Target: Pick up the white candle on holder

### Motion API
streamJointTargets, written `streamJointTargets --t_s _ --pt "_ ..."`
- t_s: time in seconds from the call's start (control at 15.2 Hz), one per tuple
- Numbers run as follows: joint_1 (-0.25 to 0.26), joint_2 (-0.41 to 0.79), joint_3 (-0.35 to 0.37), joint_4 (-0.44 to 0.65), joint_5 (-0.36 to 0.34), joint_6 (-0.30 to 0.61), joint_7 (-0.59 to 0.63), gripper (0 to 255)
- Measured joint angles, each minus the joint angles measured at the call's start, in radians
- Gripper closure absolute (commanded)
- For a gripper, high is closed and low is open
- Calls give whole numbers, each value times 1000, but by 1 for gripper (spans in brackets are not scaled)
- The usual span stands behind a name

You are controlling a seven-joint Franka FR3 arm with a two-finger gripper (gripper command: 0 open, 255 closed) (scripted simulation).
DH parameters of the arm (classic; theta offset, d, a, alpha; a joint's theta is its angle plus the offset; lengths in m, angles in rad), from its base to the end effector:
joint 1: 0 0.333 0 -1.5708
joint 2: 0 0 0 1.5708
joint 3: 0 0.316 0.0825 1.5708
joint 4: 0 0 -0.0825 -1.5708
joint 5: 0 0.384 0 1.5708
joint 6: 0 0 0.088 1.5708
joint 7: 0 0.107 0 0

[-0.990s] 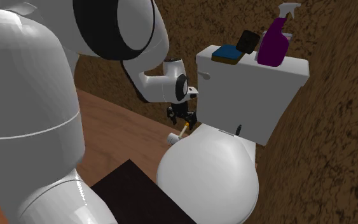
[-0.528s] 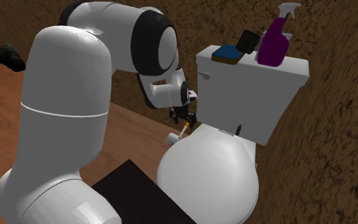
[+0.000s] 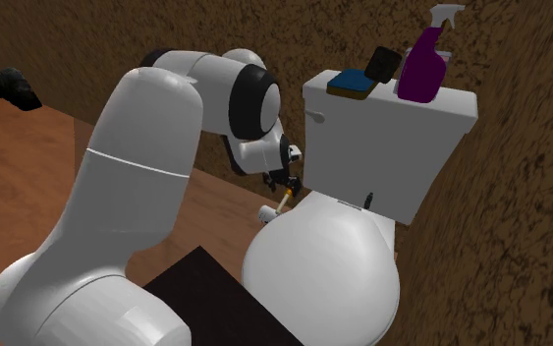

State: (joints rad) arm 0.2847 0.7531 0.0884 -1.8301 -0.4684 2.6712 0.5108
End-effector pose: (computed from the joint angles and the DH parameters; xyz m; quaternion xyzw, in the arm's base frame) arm 0.5966 0.2450 0.1271 0.9877 0.1212 0.0807 0.0565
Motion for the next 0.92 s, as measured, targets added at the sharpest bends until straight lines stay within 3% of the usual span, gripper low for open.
streamJointTargets --t_s 0.4,0.46,0.92 --pt "14 76 -21 37 -16 41 19 0" --pt "15 80 -22 40 -16 43 20 255" --pt "16 85 -23 44 -17 44 20 255"
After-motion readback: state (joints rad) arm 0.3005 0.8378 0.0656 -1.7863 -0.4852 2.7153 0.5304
